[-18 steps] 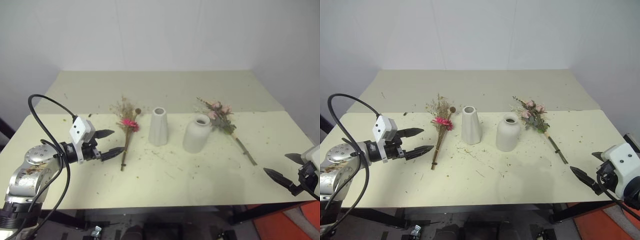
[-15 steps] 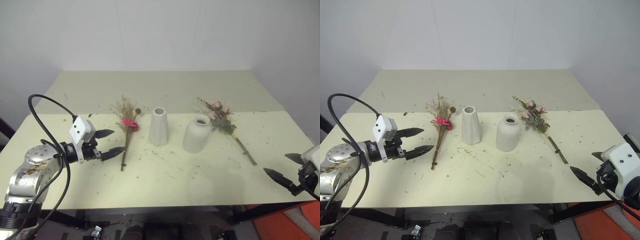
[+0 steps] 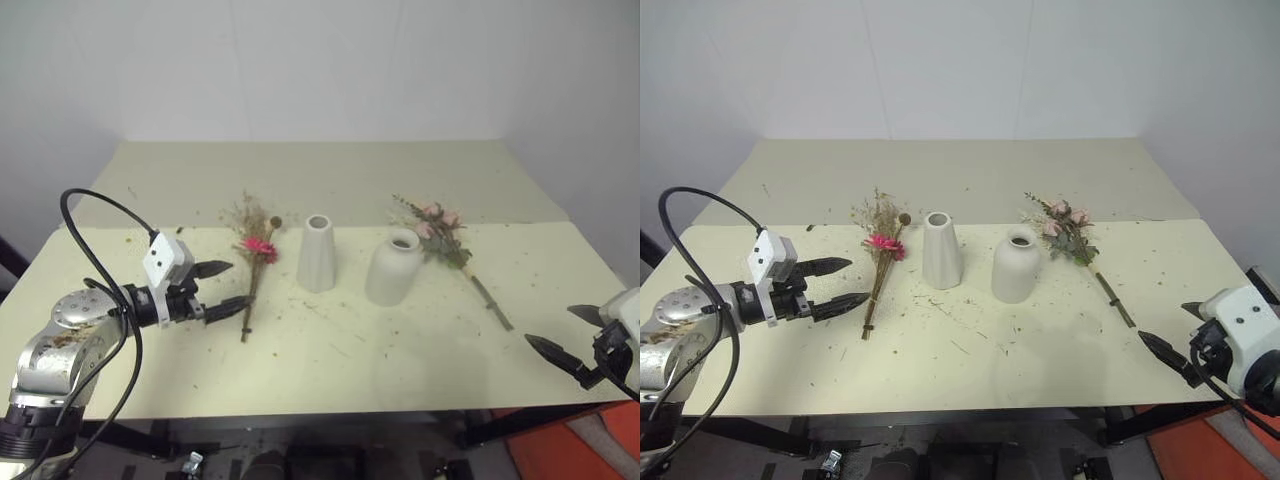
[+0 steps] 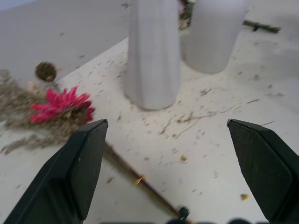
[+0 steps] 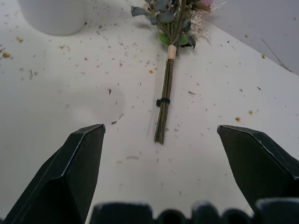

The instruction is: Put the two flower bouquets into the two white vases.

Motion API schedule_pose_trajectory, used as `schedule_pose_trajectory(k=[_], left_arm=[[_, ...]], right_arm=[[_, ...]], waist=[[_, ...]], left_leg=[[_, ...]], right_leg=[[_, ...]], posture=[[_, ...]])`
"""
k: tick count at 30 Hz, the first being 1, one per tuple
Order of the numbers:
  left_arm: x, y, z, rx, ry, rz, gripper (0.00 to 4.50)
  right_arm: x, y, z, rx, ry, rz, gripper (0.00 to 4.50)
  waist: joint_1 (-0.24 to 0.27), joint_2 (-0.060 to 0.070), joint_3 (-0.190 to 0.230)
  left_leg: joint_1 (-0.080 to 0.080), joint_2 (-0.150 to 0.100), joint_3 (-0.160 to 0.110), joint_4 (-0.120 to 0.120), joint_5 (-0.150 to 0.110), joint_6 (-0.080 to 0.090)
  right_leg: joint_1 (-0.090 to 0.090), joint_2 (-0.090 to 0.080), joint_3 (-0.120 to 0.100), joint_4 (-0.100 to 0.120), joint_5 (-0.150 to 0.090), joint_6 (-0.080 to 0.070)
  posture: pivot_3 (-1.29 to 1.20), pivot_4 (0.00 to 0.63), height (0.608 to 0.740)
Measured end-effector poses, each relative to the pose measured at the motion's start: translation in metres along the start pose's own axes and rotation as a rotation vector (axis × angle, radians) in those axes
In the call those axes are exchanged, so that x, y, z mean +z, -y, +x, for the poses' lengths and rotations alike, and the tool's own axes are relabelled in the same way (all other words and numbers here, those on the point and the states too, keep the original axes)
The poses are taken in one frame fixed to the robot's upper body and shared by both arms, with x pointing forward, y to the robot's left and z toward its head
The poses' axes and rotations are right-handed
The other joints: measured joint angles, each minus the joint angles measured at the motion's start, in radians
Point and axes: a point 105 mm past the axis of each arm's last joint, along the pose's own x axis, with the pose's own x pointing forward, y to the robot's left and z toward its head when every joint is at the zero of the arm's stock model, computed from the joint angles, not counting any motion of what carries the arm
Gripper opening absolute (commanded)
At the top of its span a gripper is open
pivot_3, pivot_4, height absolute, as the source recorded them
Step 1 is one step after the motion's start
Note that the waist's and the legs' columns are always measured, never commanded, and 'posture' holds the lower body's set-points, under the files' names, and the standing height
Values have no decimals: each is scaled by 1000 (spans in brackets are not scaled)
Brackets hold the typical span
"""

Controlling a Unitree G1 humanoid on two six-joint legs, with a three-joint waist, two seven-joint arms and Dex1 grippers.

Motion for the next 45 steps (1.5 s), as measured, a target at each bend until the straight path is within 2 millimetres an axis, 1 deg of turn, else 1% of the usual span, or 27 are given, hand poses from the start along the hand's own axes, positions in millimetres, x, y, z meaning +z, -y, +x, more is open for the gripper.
schedule_pose_trajectory(k=[3,5,6,8,10,11,15,18,21,26,29,33,34,39,40,41,45], left_arm=[[23,7,17,-102,-18,68,4446],[37,13,29,-166,-17,118,4446],[44,13,38,-192,-15,122,4446],[56,14,49,-222,-2,138,4446],[66,14,62,-250,-4,155,4446],[68,15,67,-268,-16,156,4446],[71,19,77,-338,-34,152,4446],[70,20,78,-359,-42,148,4446],[70,21,79,-369,-46,145,4446],[68,22,77,-380,-87,156,4446],[69,22,75,-375,-96,178,4500],[68,21,72,-357,-102,192,4500],[67,22,72,-352,-103,191,4500],[62,20,71,-331,-109,180,4500],[62,20,70,-324,-107,180,4500],[61,19,70,-317,-105,178,4500],[60,18,70,-301,-106,174,4500]], right_arm=[[12,8,22,-4,-15,0,4500],[21,9,35,7,-9,-8,4500],[24,11,46,22,-19,-11,4500],[29,13,59,31,-32,-29,4500],[33,19,76,32,-64,-36,4500],[33,22,85,28,-91,-37,4500],[32,37,110,-9,-189,2,4500],[30,38,128,11,-259,32,4500],[29,37,141,44,-308,47,4500],[40,38,155,95,-336,22,4500],[45,40,162,108,-350,5,3919],[43,37,166,144,-401,-2,2624],[42,36,166,155,-417,-3,2209],[35,33,167,177,-460,17,544],[35,32,168,177,-465,20,289],[36,31,169,180,-464,21,209],[35,30,172,181,-469,13,209]], waist=[[0,0,0],[0,0,0],[-1,-1,0],[-1,0,1],[-2,0,1],[-4,0,1],[-11,0,1],[-13,0,1],[-13,0,2],[-19,0,2],[-22,0,2],[-29,1,2],[-30,1,2],[-30,1,2],[-30,1,2],[-31,1,2],[-32,1,2]], left_leg=[[0,-3,0,0,0,0],[-1,-3,0,0,0,0],[-1,-3,0,0,0,0],[-6,-4,0,0,0,0],[-10,-5,1,0,0,0],[-10,-5,1,0,0,1],[-13,-5,1,0,0,1],[-14,-5,1,0,0,1],[-15,-6,1,0,0,1],[-15,-6,1,0,0,1],[-15,-6,1,0,0,1],[-15,-6,1,0,0,1],[-15,-6,1,0,0,1],[-14,-6,1,0,0,1],[-14,-6,1,1,0,1],[-14,-6,1,1,0,1],[-13,-6,1,1,0,1]], right_leg=[[0,0,0,0,0,-1],[-1,1,0,-1,2,3],[-1,1,1,-1,2,3],[-6,1,1,-1,2,3],[-12,1,3,0,4,1],[-13,1,3,0,7,-4],[-16,1,3,-1,8,-4],[-16,0,3,-1,7,-4],[-17,0,3,-1,8,-4],[-17,-1,3,0,8,-3],[-17,-1,3,0,8,-3],[-17,-1,3,0,8,-3],[-17,-1,3,0,8,-3],[-17,-1,3,2,9,-3],[-17,-1,3,2,9,-3],[-17,-1,3,2,9,-3],[-17,-1,3,3,9,-3]], posture=[[0,150,740],[0,150,740],[0,150,740],[0,150,740],[0,150,740],[0,150,740],[0,150,740],[0,150,740],[0,150,740],[0,150,740],[0,150,740],[0,150,740],[0,150,740],[0,150,740],[0,150,740],[0,150,740],[0,150,740]])
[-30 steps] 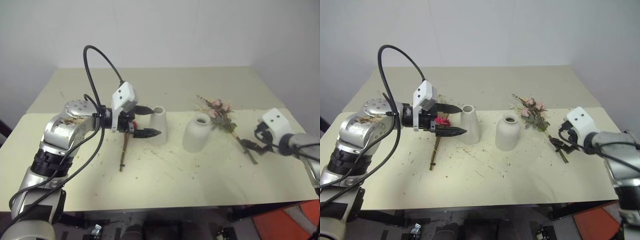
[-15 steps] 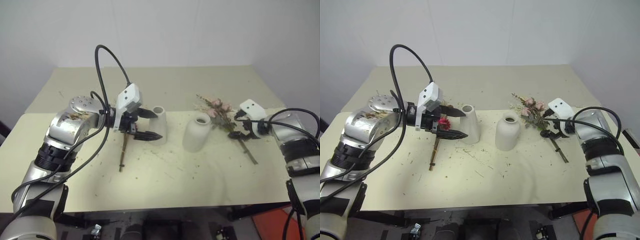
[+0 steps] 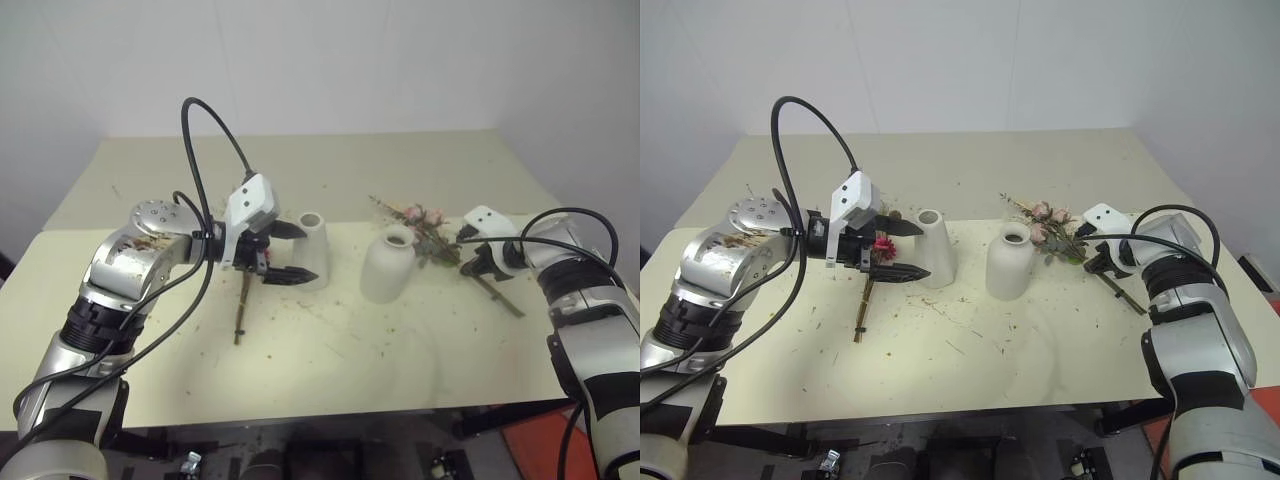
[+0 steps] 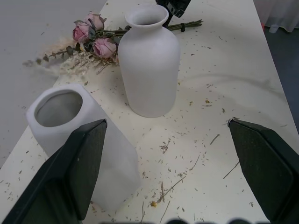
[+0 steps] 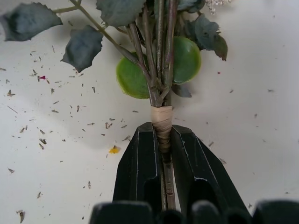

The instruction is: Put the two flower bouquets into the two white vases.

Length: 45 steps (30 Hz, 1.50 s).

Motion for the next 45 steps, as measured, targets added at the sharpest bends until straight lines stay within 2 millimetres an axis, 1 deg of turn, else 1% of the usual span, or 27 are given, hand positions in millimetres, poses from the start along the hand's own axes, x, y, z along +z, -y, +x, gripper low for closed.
schedule_pose_trajectory(k=[2,4,5,7,8,9,10,12,13,14,15,16,18,20,23,25,27,31,33,40,45], left_arm=[[0,-1,-1,12,4,0,4500],[1,-3,-3,26,10,1,4500],[2,-3,-4,36,14,5,4500],[3,-4,-9,56,17,9,4500],[3,-5,-12,67,18,8,4500],[2,-6,-15,77,11,4,4500],[1,-6,-18,83,10,-5,4500],[1,-4,-20,77,18,-21,4500],[1,-2,-20,73,20,-24,4500],[1,-1,-20,68,22,-23,4500],[1,-1,-21,65,24,-24,4500],[1,-1,-21,64,27,-23,4500],[2,0,-20,59,42,-13,4500],[-1,0,-19,54,51,-13,4500],[-6,-5,-20,62,48,-26,4500],[-6,-5,-20,63,49,-25,4500],[-7,-6,-20,64,50,-26,4500],[-8,-6,-20,66,50,-27,4500],[-10,-6,-20,70,48,-34,4500],[-15,-3,-22,89,46,-53,4500],[-14,-3,-23,100,47,-48,4500]], right_arm=[[2,0,1,-14,8,0,209],[5,5,1,-55,33,16,209],[9,12,-2,-109,73,33,209],[25,29,-15,-220,200,97,209],[35,38,-25,-272,276,133,209],[48,46,-40,-321,377,170,209],[64,53,-58,-360,501,207,209],[88,58,-99,-412,741,248,209],[95,56,-117,-423,841,259,209],[99,51,-135,-414,958,291,209],[102,41,-146,-370,1059,331,209],[102,30,-152,-307,1140,372,209],[99,10,-155,-197,1228,424,209],[97,-8,-155,-123,1274,431,209],[99,-38,-159,-61,1338,380,209],[102,-50,-158,-33,1353,359,209],[103,-58,-159,-28,1378,344,209],[111,-74,-176,0,1481,311,209],[116,-83,-179,23,1510,290,209],[121,-98,-165,74,1474,284,209],[117,-101,-153,81,1439,307,209]], waist=[[-1,0,0],[-2,0,0],[-1,0,0],[-1,2,1],[-1,3,2],[-2,3,2],[-2,4,2],[2,4,2],[3,4,2],[5,4,2],[6,3,2],[8,3,2],[8,4,2],[8,4,2],[5,4,2],[3,4,2],[3,4,2],[1,4,2],[0,4,2],[2,4,2],[2,4,2]], left_leg=[[0,0,0,0,0,0],[0,0,0,0,0,0],[0,0,0,0,0,0],[-1,0,0,0,0,0],[-2,0,0,0,0,0],[-2,0,0,0,0,0],[-3,0,0,0,0,0],[-4,0,-1,-1,0,0],[-4,1,-2,-1,0,0],[-4,1,-3,-2,0,0],[-5,1,-4,-2,0,0],[-4,1,-4,-2,0,0],[-4,0,-4,-1,0,0],[-4,-1,-3,1,0,0],[-2,-1,-2,3,0,0],[-2,-1,-2,4,0,0],[-2,0,-2,4,1,0],[-2,1,-2,5,1,0],[-2,1,-2,5,1,0],[-3,1,-2,7,1,0],[-3,1,-2,7,1,0]], right_leg=[[0,0,0,0,0,0],[0,0,0,0,0,0],[0,0,0,0,0,0],[-1,-1,1,0,1,0],[-2,-1,1,1,1,0],[-3,-1,1,1,1,0],[-4,-1,1,1,1,0],[-4,0,0,2,1,0],[-4,0,-1,2,1,0],[-4,0,-2,3,1,0],[-3,0,-2,3,1,0],[-3,0,-2,3,1,1],[-2,-1,-1,2,3,2],[-2,-2,0,1,4,2],[-1,-1,0,1,4,2],[-1,0,0,2,4,2],[-1,1,0,3,4,1],[-1,2,0,3,5,1],[-1,2,0,3,5,1],[-1,1,0,3,5,1],[-1,2,0,3,5,1]], posture=[[0,150,740],[0,150,740],[0,150,740],[0,150,740],[0,150,740],[0,150,740],[0,150,740],[0,150,740],[0,150,740],[0,150,740],[0,150,740],[0,150,740],[0,150,740],[0,150,740],[0,150,740],[0,150,740],[0,150,740],[0,150,740],[0,150,740],[0,150,740],[0,150,740]])
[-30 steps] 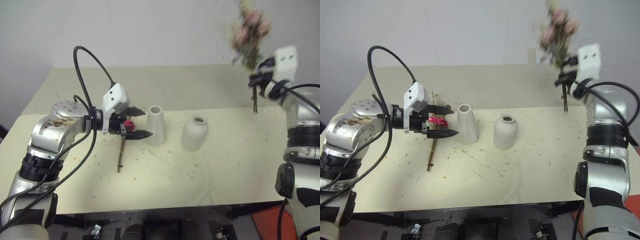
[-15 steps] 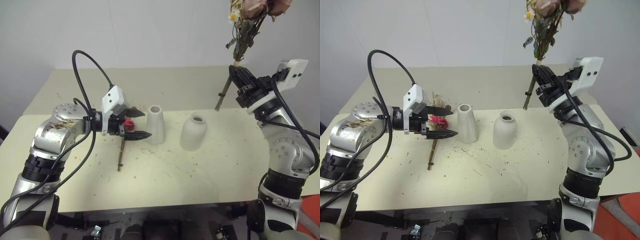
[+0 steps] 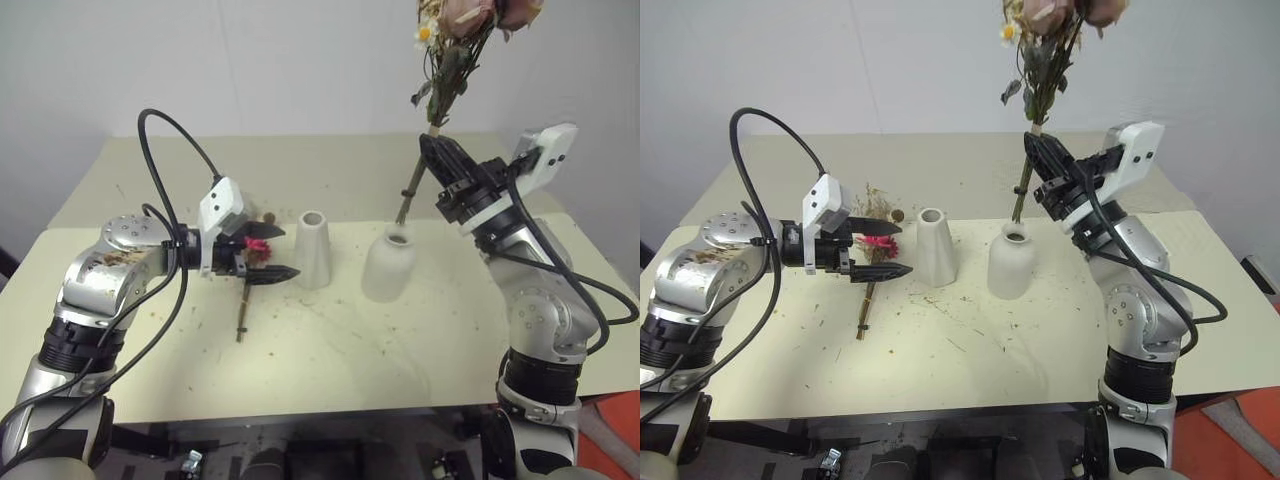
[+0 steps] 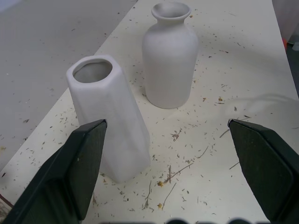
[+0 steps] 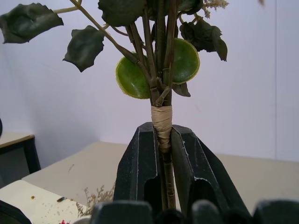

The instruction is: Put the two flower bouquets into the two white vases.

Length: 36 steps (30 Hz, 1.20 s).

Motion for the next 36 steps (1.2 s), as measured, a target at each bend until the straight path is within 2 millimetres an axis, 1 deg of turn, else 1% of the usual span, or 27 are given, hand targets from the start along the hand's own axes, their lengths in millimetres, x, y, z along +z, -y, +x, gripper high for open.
schedule_pose_trajectory(k=[3,8,14,20,23,29,31,32,33,36], left_arm=[[-1,0,0,4,-2,-2,4500],[0,-1,0,9,-2,-1,4500],[1,-2,-2,22,4,-10,4500],[2,-3,-3,28,7,-9,4500],[3,-3,-4,31,10,-6,4500],[6,-1,-4,30,16,11,4500],[6,-1,-4,31,17,11,4500],[6,-1,-4,31,17,10,4500],[6,-1,-4,31,16,10,4500],[5,-1,-4,31,16,5,4500]], right_arm=[[-8,0,-1,-1,-18,12,209],[-12,1,-3,-9,-8,16,209],[-33,1,-8,-8,-53,27,209],[-39,-4,-10,8,-42,-1,209],[-45,-2,-15,-4,-52,-15,209],[-50,-2,-21,3,-57,-29,209],[-52,-2,-22,3,-63,-26,940],[-52,-2,-23,5,-64,-25,1151],[-52,-3,-23,8,-66,-25,1469],[-57,-2,-27,8,-82,-18,2582]], waist=[[0,0,0],[0,0,0],[-1,0,0],[-1,0,0],[0,0,0],[0,0,0],[-1,0,0],[-1,0,0],[-1,0,0],[0,0,0]], left_leg=[[0,0,0,0,0,0],[0,0,0,0,0,0],[0,0,0,0,0,0],[0,0,0,0,0,0],[0,0,0,0,0,0],[0,0,0,0,0,0],[0,0,0,0,0,0],[0,0,0,0,0,0],[0,0,0,0,0,0],[0,0,0,0,0,0]], right_leg=[[0,0,0,0,0,0],[0,0,0,0,0,0],[0,0,0,0,0,0],[0,0,0,0,0,0],[0,0,0,0,0,0],[0,0,0,0,0,0],[0,0,0,0,0,0],[0,0,0,0,0,0],[0,0,0,0,0,0],[0,0,0,0,0,0]], posture=[[0,150,740],[0,150,740],[0,150,740],[0,150,740],[0,150,740],[0,150,740],[0,150,740],[0,150,740],[0,150,740],[0,150,740]])
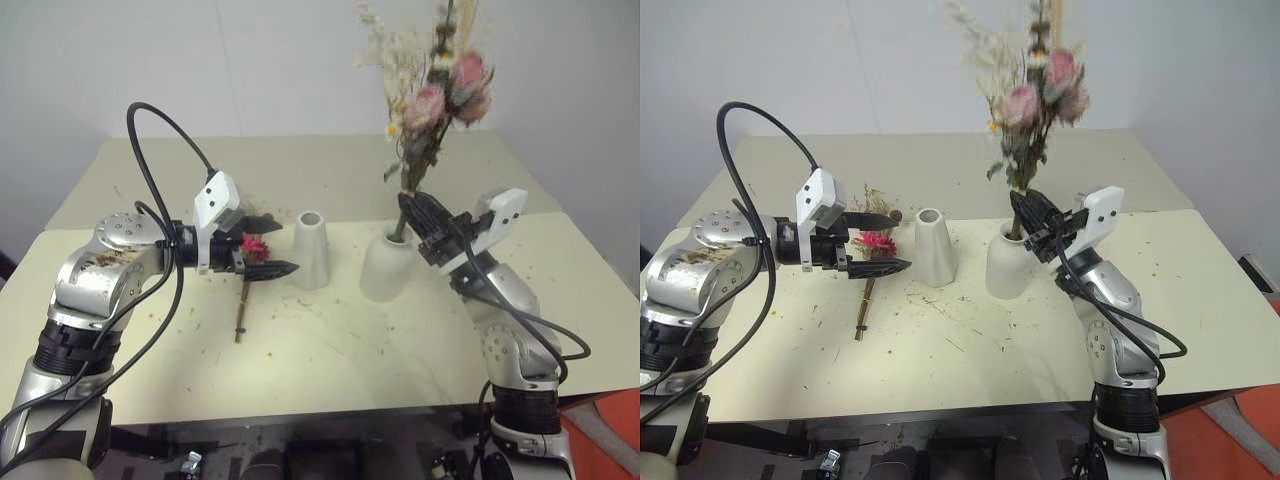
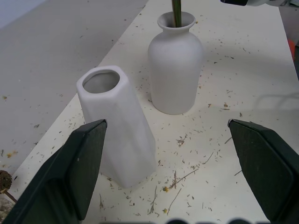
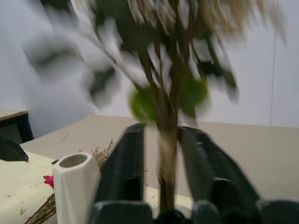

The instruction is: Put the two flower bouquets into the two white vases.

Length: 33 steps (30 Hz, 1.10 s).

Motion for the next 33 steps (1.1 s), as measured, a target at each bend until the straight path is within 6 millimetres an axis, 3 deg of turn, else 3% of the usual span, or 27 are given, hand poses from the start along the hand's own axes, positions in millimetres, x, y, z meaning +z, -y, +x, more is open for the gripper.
schedule_pose_trajectory(k=[4,6,20,26,30,33], left_arm=[[0,0,1,0,3,-2,4500],[0,0,1,2,4,-2,4500],[-5,-1,-7,42,18,-57,4500],[-36,-14,-32,264,-88,-246,4500],[-59,-11,-41,380,-191,-359,4500],[-75,-5,-34,442,-243,-434,4500]], right_arm=[[-4,-2,-1,10,-14,0,4052],[-5,-4,-3,19,-20,-3,4440],[-6,-23,-46,175,-131,-80,4440],[6,-41,-75,365,-334,-192,4440],[12,-41,-78,427,-462,-277,4440],[16,-40,-72,461,-532,-333,4440]], waist=[[0,0,0],[0,0,0],[2,0,0],[2,-1,0],[3,-1,0],[8,-2,0]], left_leg=[[0,0,0,0,0,0],[0,0,0,0,0,0],[0,0,0,0,0,0],[3,1,0,2,0,0],[5,2,1,1,0,0],[4,2,1,1,0,0]], right_leg=[[0,0,0,0,0,0],[0,0,0,0,0,0],[1,0,0,-1,0,0],[4,1,0,-2,-4,6],[5,1,1,-2,-6,9],[5,1,0,-2,-5,9]], posture=[[0,150,740],[0,150,740],[0,150,740],[0,150,740],[0,150,740],[0,150,740]])
